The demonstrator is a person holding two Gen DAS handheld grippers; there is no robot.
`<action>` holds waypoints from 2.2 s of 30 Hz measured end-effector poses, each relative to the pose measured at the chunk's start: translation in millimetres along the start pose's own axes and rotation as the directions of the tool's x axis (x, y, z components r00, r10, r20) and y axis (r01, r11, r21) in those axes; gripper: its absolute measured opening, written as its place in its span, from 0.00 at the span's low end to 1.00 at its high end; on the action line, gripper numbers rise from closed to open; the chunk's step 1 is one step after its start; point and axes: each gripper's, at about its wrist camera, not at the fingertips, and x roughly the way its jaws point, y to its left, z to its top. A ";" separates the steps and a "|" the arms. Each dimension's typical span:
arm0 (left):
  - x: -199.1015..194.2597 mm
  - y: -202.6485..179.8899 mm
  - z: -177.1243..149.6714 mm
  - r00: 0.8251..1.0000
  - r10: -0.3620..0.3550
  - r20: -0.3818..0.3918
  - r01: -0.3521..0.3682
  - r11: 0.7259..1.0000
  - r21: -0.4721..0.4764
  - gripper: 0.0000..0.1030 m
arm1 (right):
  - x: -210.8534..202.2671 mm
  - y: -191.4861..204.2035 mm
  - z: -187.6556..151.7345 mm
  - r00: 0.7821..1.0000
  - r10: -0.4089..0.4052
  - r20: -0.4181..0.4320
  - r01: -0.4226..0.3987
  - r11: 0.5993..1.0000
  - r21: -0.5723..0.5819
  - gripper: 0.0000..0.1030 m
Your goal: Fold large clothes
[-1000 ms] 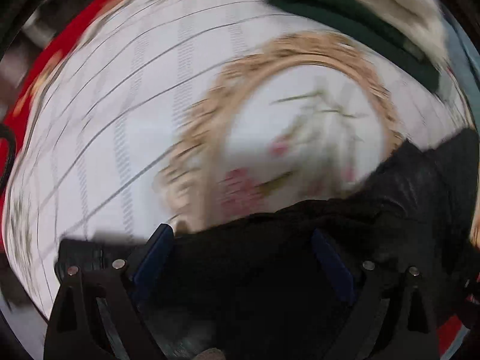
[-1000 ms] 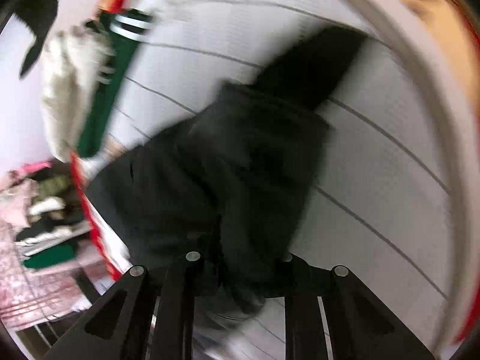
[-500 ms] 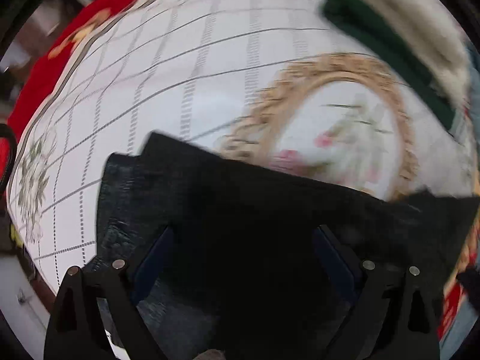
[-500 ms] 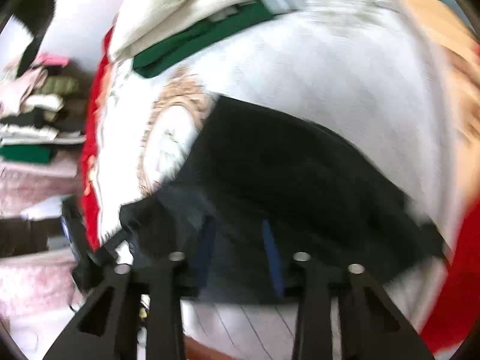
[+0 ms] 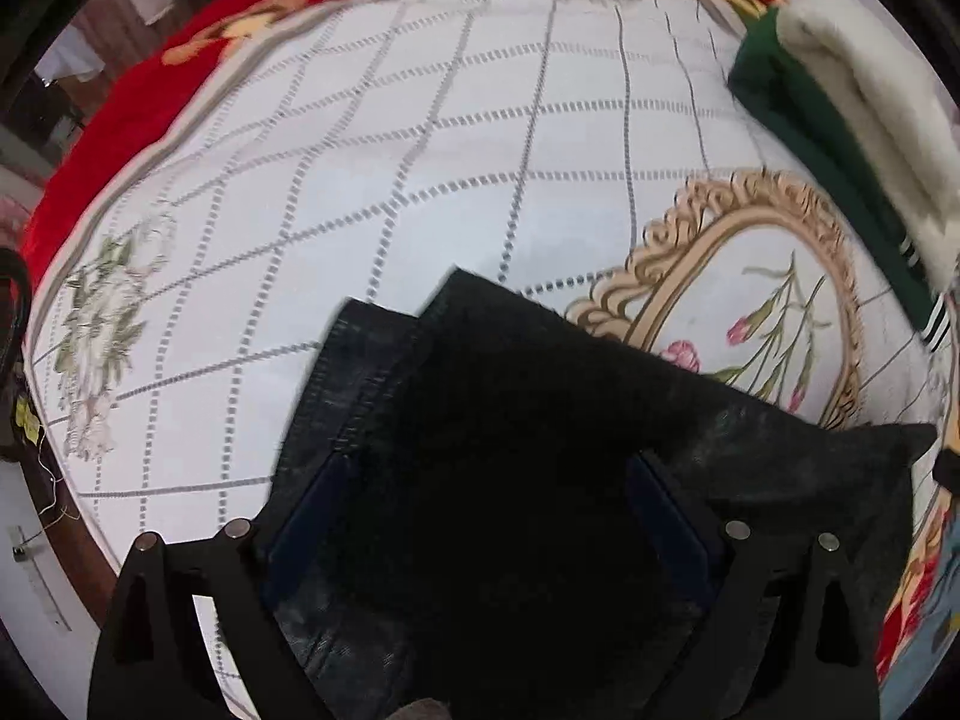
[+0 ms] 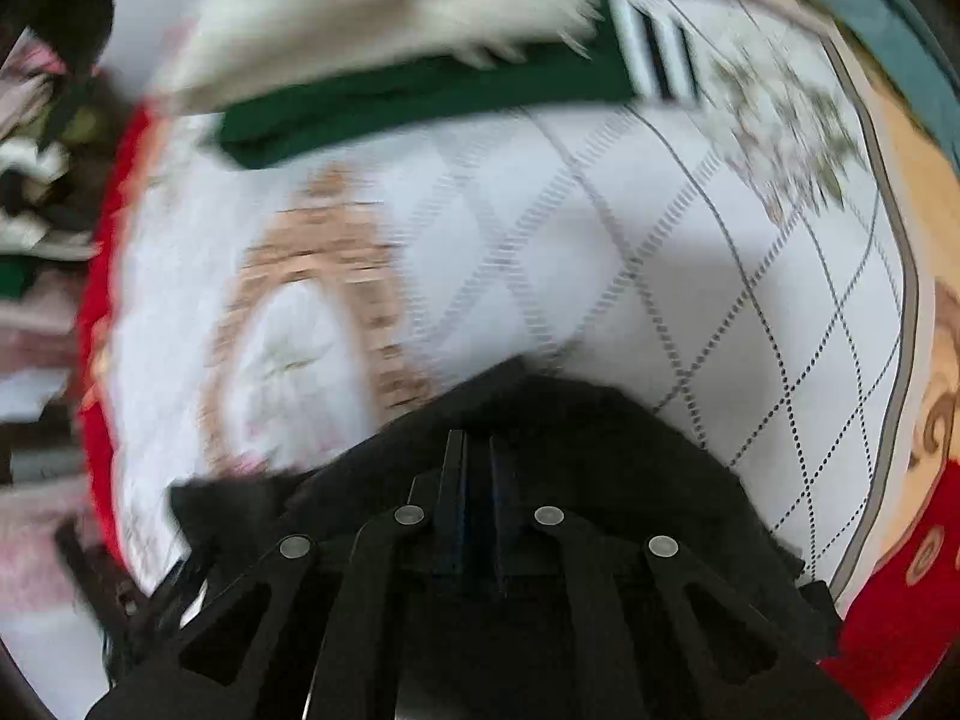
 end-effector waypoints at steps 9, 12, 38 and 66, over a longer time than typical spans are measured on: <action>-15.0 -2.3 -10.5 0.999 0.028 0.027 -0.029 0.999 0.032 0.93 | 121.5 60.5 -12.7 0.970 -0.118 -0.214 0.105 0.992 -0.070 0.07; -19.9 -15.8 -20.3 0.999 0.024 0.023 -0.025 0.998 0.055 0.93 | 111.5 61.9 -14.5 0.967 -0.120 -0.225 0.108 0.992 -0.066 0.08; 30.3 -143.3 -79.6 0.995 -0.059 -0.082 0.085 0.927 0.364 0.99 | 36.6 -205.2 -165.8 0.798 0.403 0.449 -0.599 0.613 0.515 0.36; -56.2 121.5 -75.9 0.989 -0.126 0.079 0.144 0.943 -0.301 0.99 | -20.6 143.9 -135.2 0.894 0.441 0.083 -0.423 0.890 -0.168 0.18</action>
